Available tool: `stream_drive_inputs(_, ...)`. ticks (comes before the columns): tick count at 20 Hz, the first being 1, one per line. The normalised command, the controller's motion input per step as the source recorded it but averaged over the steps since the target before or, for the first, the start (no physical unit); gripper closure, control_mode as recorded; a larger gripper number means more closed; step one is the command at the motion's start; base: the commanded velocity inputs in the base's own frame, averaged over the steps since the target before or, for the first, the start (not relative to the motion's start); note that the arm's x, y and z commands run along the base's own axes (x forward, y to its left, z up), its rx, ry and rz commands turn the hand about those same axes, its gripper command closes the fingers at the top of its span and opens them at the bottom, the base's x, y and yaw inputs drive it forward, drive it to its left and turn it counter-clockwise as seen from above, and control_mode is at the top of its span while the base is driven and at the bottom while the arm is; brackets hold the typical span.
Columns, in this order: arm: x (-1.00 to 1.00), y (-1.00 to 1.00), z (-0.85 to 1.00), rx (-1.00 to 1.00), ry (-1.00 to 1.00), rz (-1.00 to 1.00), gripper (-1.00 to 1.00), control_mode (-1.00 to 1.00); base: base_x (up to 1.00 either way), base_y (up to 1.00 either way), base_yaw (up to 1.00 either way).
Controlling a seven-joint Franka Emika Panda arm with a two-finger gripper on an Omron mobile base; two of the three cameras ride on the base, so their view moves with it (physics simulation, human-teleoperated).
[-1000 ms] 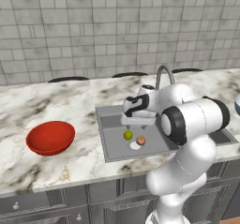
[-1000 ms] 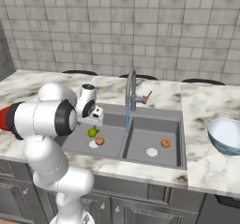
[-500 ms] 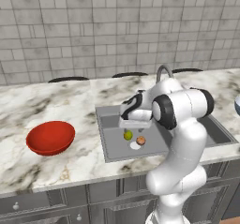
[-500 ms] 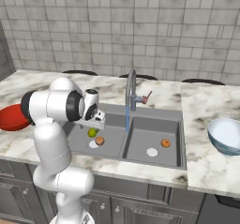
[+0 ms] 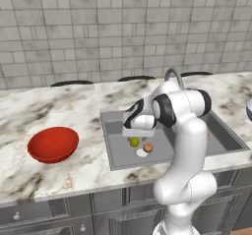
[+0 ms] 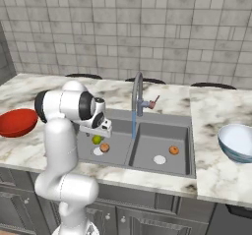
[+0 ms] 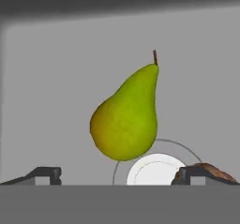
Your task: Pick the tangerines from the sink and place them in one bowl. Place the pear in the other bowl. Then turn off the sink faucet.
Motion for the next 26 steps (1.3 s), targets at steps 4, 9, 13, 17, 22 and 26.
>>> stream_drive_inputs(4,0.33,0.07,-0.33,0.00,0.00,0.00,-1.00,-1.00,0.00,0.00,0.00)
stream_drive_inputs(9,0.29,0.01,-0.34,0.00,0.00,0.00,-1.00,-1.00,0.00,0.00,0.00)
stream_drive_inputs(13,0.15,0.03,-0.31,-0.01,0.00,-0.01,-1.00,-1.00,0.00,0.00,0.00)
stream_drive_inputs(17,0.00,0.31,-0.24,-0.08,0.00,-0.06,1.00,-1.00,0.00,0.00,0.00)
stream_drive_inputs(22,0.00,0.16,-0.17,-0.08,0.00,-0.11,1.00,-1.00,0.00,0.00,0.00)
stream_drive_inputs(26,-0.11,0.01,0.02,-0.05,-0.05,-0.16,1.00,-1.00,0.00,0.00,0.00)
